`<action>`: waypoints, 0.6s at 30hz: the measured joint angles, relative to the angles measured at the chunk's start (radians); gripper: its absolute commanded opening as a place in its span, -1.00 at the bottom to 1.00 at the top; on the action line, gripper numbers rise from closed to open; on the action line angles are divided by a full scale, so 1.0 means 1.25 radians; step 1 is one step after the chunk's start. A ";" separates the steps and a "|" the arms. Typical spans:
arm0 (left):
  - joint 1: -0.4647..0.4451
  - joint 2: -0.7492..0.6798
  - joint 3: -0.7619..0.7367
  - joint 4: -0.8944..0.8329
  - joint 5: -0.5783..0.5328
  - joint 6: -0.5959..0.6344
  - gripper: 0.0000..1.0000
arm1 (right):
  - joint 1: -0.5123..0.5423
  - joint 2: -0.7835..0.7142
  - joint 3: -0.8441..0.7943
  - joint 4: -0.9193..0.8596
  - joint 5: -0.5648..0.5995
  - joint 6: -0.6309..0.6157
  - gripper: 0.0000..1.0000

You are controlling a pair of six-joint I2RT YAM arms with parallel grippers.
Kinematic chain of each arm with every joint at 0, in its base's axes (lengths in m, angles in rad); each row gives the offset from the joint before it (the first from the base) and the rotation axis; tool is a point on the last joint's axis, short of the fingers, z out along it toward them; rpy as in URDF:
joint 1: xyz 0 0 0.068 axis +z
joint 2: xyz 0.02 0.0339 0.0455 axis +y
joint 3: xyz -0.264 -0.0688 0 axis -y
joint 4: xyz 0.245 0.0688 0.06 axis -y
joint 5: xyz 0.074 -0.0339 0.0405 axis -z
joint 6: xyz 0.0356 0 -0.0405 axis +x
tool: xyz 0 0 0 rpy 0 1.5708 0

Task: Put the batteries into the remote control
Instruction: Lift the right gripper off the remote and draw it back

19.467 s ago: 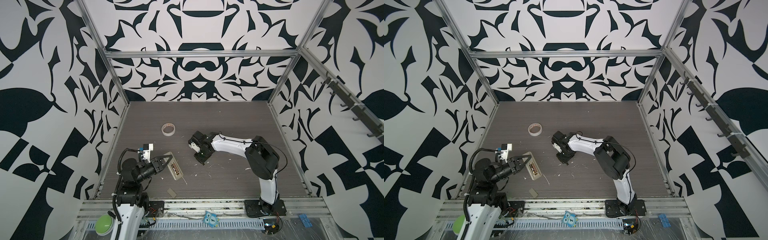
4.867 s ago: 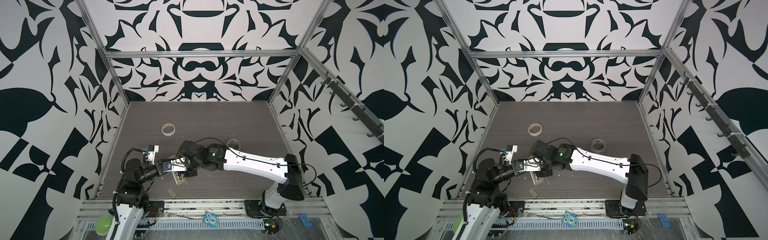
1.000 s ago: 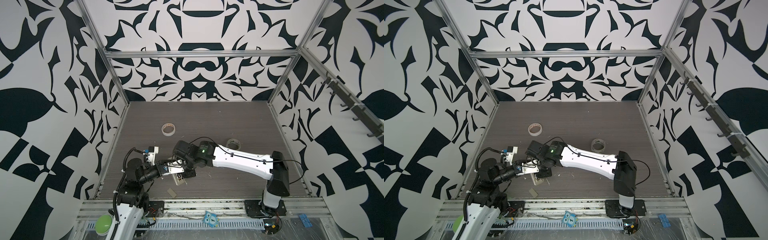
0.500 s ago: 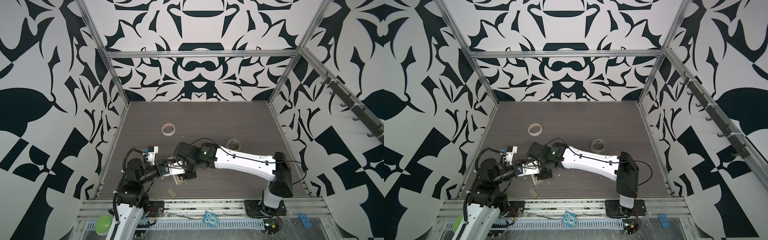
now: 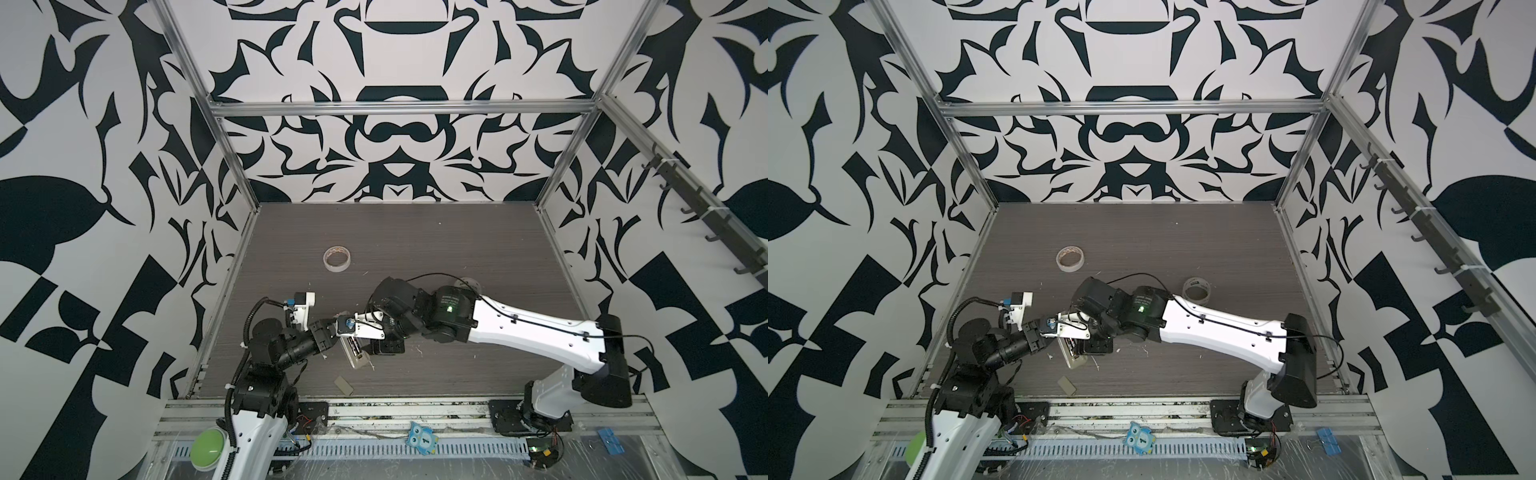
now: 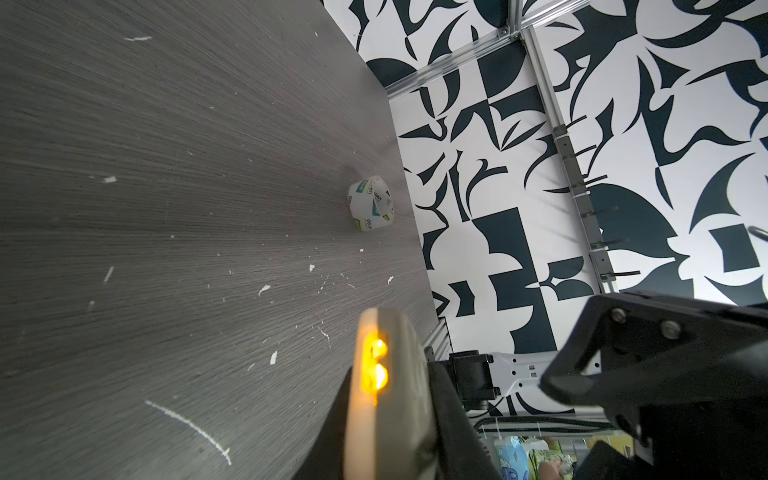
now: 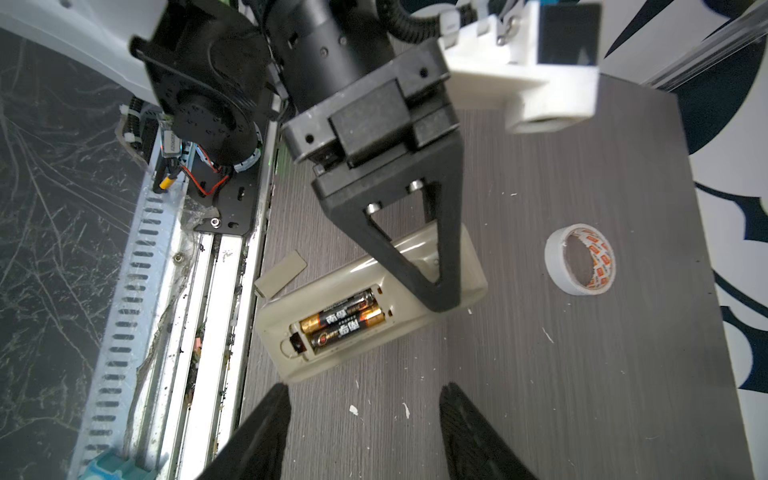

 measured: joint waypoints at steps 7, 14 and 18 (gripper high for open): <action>0.000 -0.016 0.021 -0.036 -0.042 0.005 -1.00 | 0.000 -0.077 -0.053 0.014 0.032 0.052 0.36; 0.000 -0.028 0.029 -0.070 -0.100 0.013 -1.00 | 0.000 -0.102 -0.095 0.024 0.076 0.115 0.43; 0.000 -0.037 0.036 -0.090 -0.154 0.013 -1.00 | 0.000 -0.116 -0.115 0.019 0.121 0.179 0.45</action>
